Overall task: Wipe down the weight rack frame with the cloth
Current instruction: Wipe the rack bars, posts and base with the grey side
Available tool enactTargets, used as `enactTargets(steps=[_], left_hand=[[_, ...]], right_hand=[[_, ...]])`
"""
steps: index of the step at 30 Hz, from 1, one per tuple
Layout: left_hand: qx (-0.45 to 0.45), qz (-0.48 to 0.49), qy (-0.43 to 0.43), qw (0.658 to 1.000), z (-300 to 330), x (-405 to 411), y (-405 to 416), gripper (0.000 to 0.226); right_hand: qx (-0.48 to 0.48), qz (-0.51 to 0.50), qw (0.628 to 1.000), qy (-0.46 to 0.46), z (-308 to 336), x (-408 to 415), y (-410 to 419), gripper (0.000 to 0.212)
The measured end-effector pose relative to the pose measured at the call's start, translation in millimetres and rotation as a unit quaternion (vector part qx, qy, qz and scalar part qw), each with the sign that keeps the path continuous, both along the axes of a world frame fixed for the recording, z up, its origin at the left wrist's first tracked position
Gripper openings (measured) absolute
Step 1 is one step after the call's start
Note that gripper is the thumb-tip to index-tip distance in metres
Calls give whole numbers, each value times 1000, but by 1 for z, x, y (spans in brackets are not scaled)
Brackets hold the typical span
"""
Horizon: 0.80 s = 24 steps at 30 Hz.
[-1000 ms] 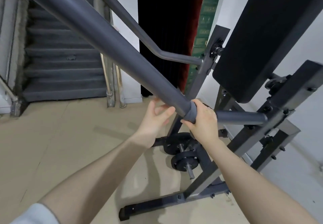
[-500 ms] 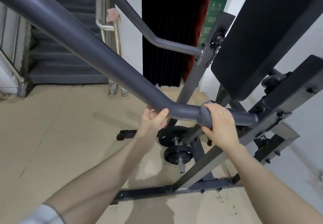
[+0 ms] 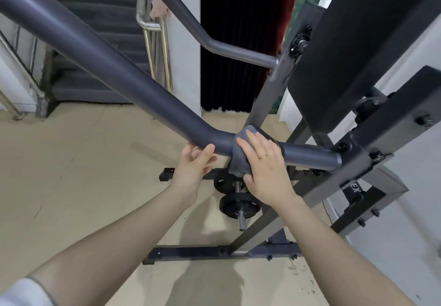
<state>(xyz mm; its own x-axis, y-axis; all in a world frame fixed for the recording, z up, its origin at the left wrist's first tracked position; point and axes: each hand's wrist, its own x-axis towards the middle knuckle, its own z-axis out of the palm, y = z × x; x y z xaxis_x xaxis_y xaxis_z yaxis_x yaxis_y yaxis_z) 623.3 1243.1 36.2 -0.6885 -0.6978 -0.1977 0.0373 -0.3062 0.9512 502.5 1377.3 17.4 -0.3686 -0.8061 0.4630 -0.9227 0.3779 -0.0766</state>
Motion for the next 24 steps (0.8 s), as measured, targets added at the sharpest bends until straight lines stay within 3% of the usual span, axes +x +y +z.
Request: enactTargets(steps=[5,9,11,14,17,19,24], left_hand=[[35,-144,-98,984,-3,-5,41,20],[-230,-217,-59,947,6,-20,56,10],[-388,-218,-19,895,19,-34,58,8],[-616,-195,14,763,38,-63,54,27],[-753,-204,-168,603,38,-80,45,43],[-792,-186,-243,528,34,-79,41,47],[-811,-141,-214,526,22,-77,38,43]], right_hand=[[-27,-98,993,-62,-2,-51,60,70],[-89,-200,969,-113,3,-64,75,61],[-104,-209,969,-80,1,-50,59,58],[-42,-103,990,-82,-5,-31,39,68],[10,-34,996,-76,4,-52,61,73],[15,-61,995,-83,7,-71,86,70],[-10,-173,982,-69,3,-69,85,65]])
